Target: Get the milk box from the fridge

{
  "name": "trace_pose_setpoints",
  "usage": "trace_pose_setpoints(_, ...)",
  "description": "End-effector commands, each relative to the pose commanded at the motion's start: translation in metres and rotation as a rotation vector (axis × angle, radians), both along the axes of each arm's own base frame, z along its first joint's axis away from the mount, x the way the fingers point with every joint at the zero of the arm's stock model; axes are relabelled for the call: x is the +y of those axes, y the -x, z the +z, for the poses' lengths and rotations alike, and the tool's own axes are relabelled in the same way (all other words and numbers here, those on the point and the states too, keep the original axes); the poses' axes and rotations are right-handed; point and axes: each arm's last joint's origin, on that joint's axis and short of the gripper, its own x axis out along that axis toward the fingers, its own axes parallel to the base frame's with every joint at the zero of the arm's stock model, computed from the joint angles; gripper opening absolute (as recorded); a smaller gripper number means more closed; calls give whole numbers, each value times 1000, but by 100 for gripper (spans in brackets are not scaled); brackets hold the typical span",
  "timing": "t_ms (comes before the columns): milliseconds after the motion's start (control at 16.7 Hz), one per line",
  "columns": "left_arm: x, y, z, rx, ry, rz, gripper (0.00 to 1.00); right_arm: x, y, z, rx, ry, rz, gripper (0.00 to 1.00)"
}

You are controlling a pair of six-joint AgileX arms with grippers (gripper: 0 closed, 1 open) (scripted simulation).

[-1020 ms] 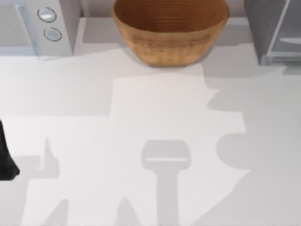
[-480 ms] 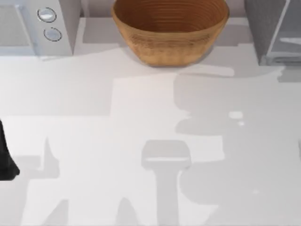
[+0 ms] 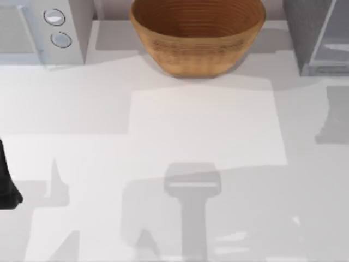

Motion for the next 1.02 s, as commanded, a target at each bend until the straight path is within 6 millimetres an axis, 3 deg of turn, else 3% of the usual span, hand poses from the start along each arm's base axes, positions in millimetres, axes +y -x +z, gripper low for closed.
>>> trace_pose_setpoints(180, 0, 0, 0, 0, 0, 0, 100, 9, 46, -20, -18, -1, 3, 0)
trace_pose_setpoints(360, 0, 0, 0, 0, 0, 0, 100, 13, 71, -50, -10, -3, 10, 0)
trace_pose_setpoints(660, 0, 0, 0, 0, 0, 0, 100, 17, 82, -89, 45, -5, 18, 0)
trace_pose_setpoints(1020, 0, 0, 0, 0, 0, 0, 100, 17, 82, -92, 52, -7, 18, 0)
